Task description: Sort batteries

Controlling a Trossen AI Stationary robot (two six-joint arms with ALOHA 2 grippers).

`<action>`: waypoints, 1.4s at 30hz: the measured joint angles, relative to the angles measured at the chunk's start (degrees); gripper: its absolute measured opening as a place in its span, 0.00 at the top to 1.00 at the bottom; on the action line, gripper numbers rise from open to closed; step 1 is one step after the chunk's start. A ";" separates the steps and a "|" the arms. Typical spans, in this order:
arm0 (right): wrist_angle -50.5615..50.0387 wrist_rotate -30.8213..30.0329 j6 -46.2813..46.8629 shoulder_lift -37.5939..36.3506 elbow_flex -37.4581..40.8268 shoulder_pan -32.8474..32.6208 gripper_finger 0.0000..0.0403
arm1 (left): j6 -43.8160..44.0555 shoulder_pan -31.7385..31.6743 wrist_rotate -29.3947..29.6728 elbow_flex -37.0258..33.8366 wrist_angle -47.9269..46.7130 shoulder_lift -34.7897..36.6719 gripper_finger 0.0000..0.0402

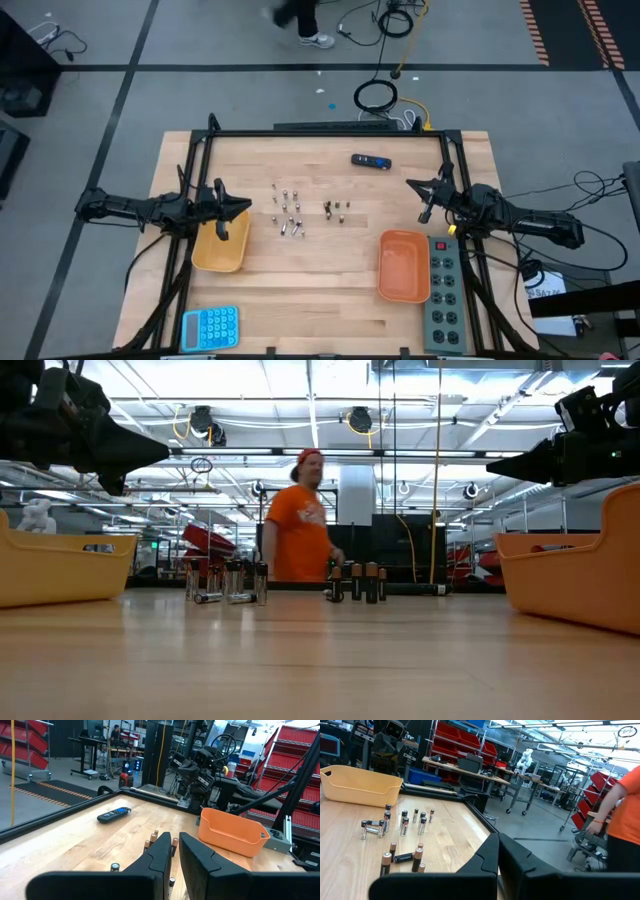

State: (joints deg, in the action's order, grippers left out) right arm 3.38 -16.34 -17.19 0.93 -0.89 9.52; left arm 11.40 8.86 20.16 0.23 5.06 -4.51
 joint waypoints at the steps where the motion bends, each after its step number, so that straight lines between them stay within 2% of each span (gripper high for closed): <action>1: 0.00 -0.02 0.00 0.00 0.00 -0.02 1.00 | 0.00 0.00 -0.02 0.00 0.00 -0.02 0.88; 20: 2.42 -0.09 -0.05 -0.02 0.09 0.02 1.00 | -0.03 0.01 -0.01 0.01 -0.01 0.00 0.88; 24: 2.35 0.14 6.92 0.02 0.09 0.02 1.00 | -1.28 0.00 0.02 0.00 0.08 -0.01 0.88; 27: 2.38 -0.07 14.90 0.02 0.09 0.04 1.00 | -5.65 -0.11 2.68 0.00 3.49 -0.11 0.88; 33: 2.40 0.13 17.13 0.02 0.09 0.04 1.00 | 0.38 -0.11 3.02 0.02 11.29 -0.11 0.88; 37: 2.40 0.15 21.90 0.02 0.09 0.04 1.00 | -0.37 -0.11 2.95 0.02 11.19 -0.11 0.88; 39: 2.29 0.15 23.55 0.02 0.09 0.04 1.00 | -3.05 -0.11 3.07 0.02 10.55 -0.11 0.88; 42: 2.31 0.07 26.91 0.02 0.09 0.04 1.00 | -11.63 -0.11 6.23 0.02 10.70 -0.11 0.88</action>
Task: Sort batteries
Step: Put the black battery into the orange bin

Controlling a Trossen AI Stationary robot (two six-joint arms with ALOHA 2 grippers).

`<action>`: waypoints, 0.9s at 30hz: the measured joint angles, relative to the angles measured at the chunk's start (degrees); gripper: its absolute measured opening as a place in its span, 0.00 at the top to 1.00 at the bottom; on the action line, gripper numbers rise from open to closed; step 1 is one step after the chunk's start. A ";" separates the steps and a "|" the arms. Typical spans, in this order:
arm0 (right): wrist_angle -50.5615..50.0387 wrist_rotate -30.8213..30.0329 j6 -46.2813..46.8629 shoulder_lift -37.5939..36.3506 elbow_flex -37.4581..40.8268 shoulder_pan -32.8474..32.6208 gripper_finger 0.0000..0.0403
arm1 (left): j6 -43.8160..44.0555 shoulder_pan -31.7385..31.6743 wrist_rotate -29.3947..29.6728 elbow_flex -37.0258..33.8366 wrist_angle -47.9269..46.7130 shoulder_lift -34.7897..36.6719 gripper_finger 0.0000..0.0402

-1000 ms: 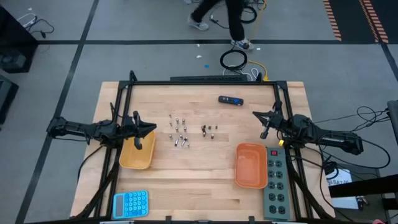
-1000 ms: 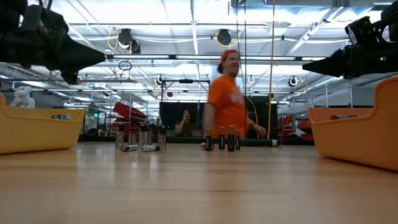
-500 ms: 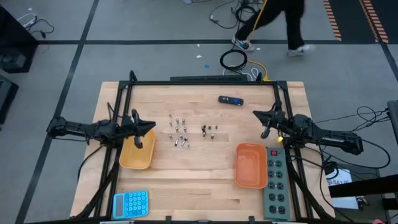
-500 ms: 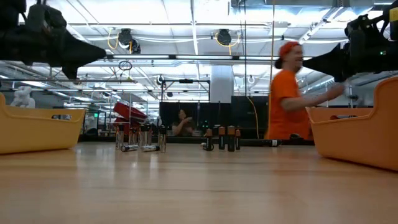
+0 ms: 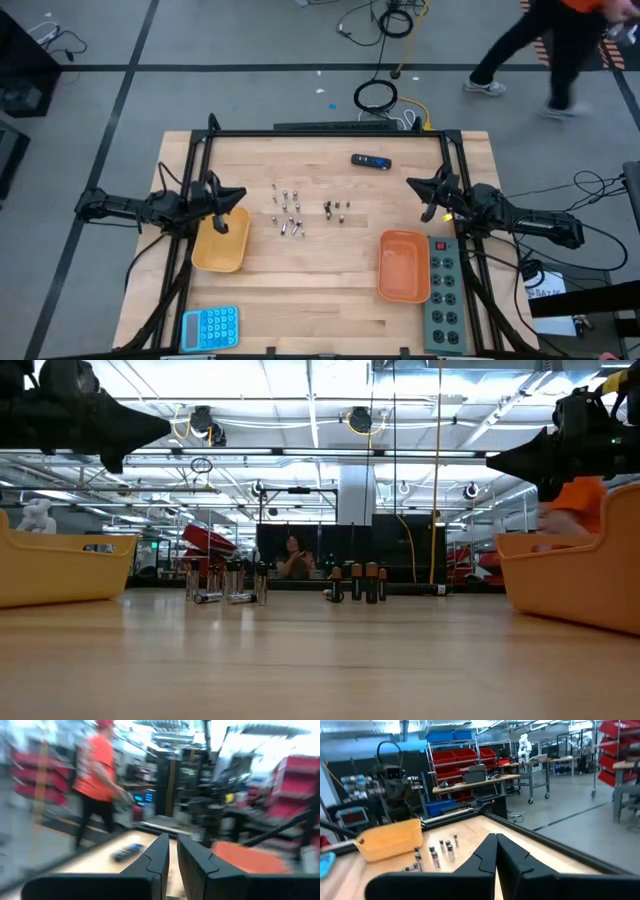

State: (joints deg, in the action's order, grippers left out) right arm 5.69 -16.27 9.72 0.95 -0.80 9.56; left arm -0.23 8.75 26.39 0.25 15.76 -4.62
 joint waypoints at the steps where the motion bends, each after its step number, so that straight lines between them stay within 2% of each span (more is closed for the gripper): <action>1: 0.02 -0.02 1.31 0.00 0.00 0.00 1.00 | -2.69 0.00 1.41 0.00 0.19 0.00 0.88; 3: 0.04 -0.04 4.13 0.00 0.00 0.00 1.00 | -4.42 0.00 4.04 0.00 0.41 0.00 0.88; 7: 0.18 -0.35 8.10 0.00 -0.02 -0.01 1.00 | -4.67 -0.01 4.33 0.00 0.67 0.00 0.88; 11: 0.25 -0.31 16.11 0.00 -0.02 -0.01 1.00 | -4.82 -0.02 4.44 0.00 -0.69 -0.02 0.88; 15: 3.56 0.01 16.03 0.00 -0.05 -0.01 1.00 | -7.06 -0.02 7.16 0.00 -0.78 0.00 0.88; 19: 6.82 4.44 16.08 0.00 -0.09 -0.40 1.00 | -5.78 -0.05 7.15 0.00 -0.68 -0.01 0.88; 23: 10.71 13.08 19.41 -0.04 -0.09 -0.79 1.00 | -6.16 -0.07 6.94 0.00 1.37 0.00 0.88; 27: 11.13 16.33 15.05 -0.02 -0.09 -0.77 1.00 | -6.12 -0.07 6.83 0.00 2.25 0.00 0.88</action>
State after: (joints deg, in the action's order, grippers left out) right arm 16.82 0.06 24.77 0.93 -0.89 8.79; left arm -6.35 8.69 33.22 0.25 18.02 -4.62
